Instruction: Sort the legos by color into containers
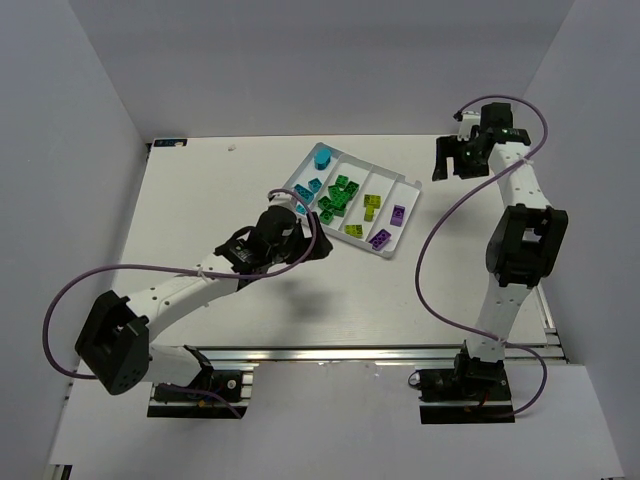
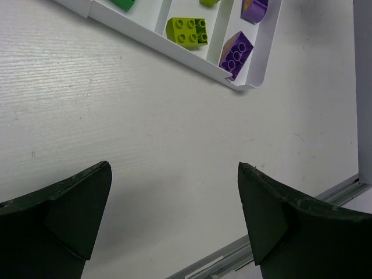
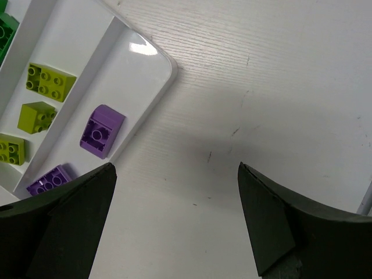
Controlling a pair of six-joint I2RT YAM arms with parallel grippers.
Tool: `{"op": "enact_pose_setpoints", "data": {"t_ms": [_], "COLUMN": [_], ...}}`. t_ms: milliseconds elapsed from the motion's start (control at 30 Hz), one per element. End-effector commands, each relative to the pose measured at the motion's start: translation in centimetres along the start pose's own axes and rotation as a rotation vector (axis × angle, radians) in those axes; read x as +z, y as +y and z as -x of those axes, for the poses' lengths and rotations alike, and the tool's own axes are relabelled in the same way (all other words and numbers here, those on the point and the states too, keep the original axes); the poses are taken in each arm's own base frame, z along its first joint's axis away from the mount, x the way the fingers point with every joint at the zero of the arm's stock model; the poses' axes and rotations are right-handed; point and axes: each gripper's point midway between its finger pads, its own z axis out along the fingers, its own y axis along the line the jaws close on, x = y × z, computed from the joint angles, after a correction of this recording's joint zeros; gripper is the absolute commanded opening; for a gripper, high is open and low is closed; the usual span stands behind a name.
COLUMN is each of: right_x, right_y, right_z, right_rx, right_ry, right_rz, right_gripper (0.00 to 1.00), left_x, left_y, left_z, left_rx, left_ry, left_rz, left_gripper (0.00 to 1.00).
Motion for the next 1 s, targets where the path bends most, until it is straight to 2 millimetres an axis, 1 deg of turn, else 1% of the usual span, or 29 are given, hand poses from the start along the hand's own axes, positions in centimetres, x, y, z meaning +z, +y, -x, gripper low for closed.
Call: {"op": "enact_pose_setpoints", "data": {"t_ms": [0,33,133,167,233,267,300,333,367,433,467,600,667,733,767,800,867,967], "right_x": [0.4,0.6,0.9,1.2,1.5,1.8,1.9,2.4,2.4,2.8,3.0,3.3,2.9,2.6,1.9,1.9,1.1,0.6], "right_y": [1.0,1.5,1.6,1.3,1.4,1.0,0.9,2.8,3.0,3.6,3.5,4.9,5.4,5.5,5.7,5.6,5.9,6.3], "right_z": [0.1,0.1,0.4,0.4,0.8,0.7,0.6,0.6,0.7,0.9,0.9,1.1,1.0,0.8,0.9,0.3,0.5,0.7], "right_rx": [-0.042,-0.048,-0.059,-0.059,-0.067,-0.065,-0.073,-0.108,-0.118,-0.132,-0.129,-0.137,-0.125,-0.122,-0.127,-0.125,-0.125,-0.116], "right_ry": [0.008,0.012,0.008,0.009,0.007,0.016,0.020,0.027,0.024,0.018,0.020,0.014,0.008,0.005,-0.005,0.006,-0.009,-0.017], "right_rz": [-0.011,-0.007,-0.020,-0.035,-0.047,-0.067,-0.074,-0.053,-0.055,-0.050,-0.060,-0.041,-0.028,-0.027,-0.030,-0.028,-0.027,-0.014], "right_gripper": [0.90,0.89,0.89,0.89,0.89,0.89,0.89,0.90,0.89,0.89,0.89,0.89,0.89,0.89,0.89,0.89,0.89,0.89], "left_x": [-0.7,-0.6,-0.7,-0.7,-0.7,-0.7,-0.7,-0.8,-0.8,-0.8,-0.7,-0.5,-0.3,0.0,0.5,0.3,0.4,0.3], "left_y": [-2.8,-2.8,-3.3,-3.5,-4.2,-4.6,-4.5,-4.6,-4.5,-5.2,-5.4,-5.2,-5.0,-5.3,-5.3,-5.7,-6.1,-6.5], "left_z": [1.9,1.9,2.3,2.3,2.6,2.6,2.4,2.4,2.3,2.3,2.0,1.7,1.6,2.0,1.8,2.2,2.5,3.3], "left_rx": [-0.001,0.002,-0.003,-0.009,-0.016,-0.014,-0.010,-0.002,-0.003,-0.015,-0.014,0.015,0.011,0.017,0.026,0.034,0.038,0.042], "left_ry": [-0.032,-0.034,-0.047,-0.049,-0.056,-0.055,-0.044,-0.041,-0.039,-0.046,-0.041,-0.033,-0.050,-0.064,-0.050,-0.048,-0.051,-0.074], "left_rz": [-0.071,-0.072,-0.083,-0.087,-0.116,-0.122,-0.115,-0.114,-0.107,-0.146,-0.154,-0.118,-0.121,-0.133,-0.125,-0.125,-0.131,-0.137], "left_gripper": [0.98,0.98,0.98,0.98,0.98,0.98,0.98,0.98,0.98,0.98,0.98,0.98,0.98,0.98,0.98,0.98,0.98,0.98]}}
